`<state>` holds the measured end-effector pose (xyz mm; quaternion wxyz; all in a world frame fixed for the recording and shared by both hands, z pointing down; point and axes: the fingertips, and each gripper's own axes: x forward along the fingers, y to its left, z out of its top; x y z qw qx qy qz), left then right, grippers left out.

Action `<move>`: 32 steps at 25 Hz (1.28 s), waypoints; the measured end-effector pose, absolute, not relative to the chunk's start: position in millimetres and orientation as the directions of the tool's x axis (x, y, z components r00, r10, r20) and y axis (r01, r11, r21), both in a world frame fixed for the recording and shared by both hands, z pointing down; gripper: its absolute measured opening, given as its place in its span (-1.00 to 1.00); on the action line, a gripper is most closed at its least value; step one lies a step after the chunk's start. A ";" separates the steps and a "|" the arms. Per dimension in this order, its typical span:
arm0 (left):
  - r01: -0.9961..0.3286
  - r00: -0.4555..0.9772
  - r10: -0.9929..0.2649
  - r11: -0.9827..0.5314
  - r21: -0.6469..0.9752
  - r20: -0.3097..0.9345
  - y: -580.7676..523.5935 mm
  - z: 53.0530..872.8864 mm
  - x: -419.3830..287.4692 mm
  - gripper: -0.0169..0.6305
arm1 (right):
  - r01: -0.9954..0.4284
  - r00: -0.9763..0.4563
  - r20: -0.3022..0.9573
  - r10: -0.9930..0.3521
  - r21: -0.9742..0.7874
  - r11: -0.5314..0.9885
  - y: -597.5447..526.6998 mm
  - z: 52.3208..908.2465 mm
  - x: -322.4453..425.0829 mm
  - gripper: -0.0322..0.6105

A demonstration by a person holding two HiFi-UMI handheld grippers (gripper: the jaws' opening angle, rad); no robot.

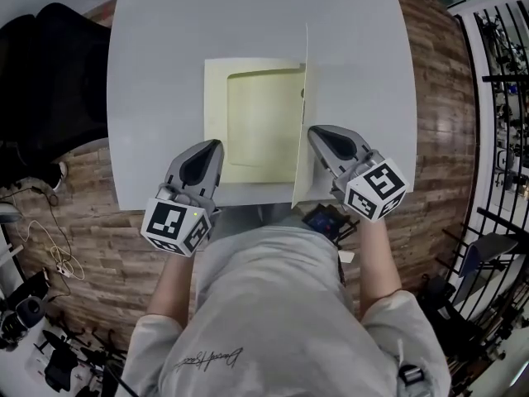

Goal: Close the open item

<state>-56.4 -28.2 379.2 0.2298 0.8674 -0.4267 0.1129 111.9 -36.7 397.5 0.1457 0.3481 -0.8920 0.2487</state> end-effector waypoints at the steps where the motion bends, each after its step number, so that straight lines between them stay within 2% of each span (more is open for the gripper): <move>1: -0.795 0.606 -0.690 -0.525 0.304 0.394 -28.1 380.9 -60.7 -0.92 | -0.692 -0.716 0.437 -0.544 -0.339 0.638 -37.2 398.2 107.2 -0.86; 11: -0.827 0.562 -0.715 -0.468 0.312 0.417 -31.0 400.8 -99.8 -0.92 | -0.672 -0.715 0.505 -0.483 -0.307 0.674 -38.3 411.1 64.6 -0.86; 16: -0.860 0.510 -0.716 -0.424 0.282 0.478 -31.5 440.6 -122.8 -0.92 | -0.681 -0.674 0.573 -0.466 -0.239 0.692 -37.8 420.2 48.4 -0.86; 32: -0.858 0.508 -0.606 -0.416 0.302 0.612 -16.0 540.6 -130.5 -0.92 | -0.690 -0.614 0.666 -0.424 -0.191 0.698 -33.4 439.3 24.9 -0.86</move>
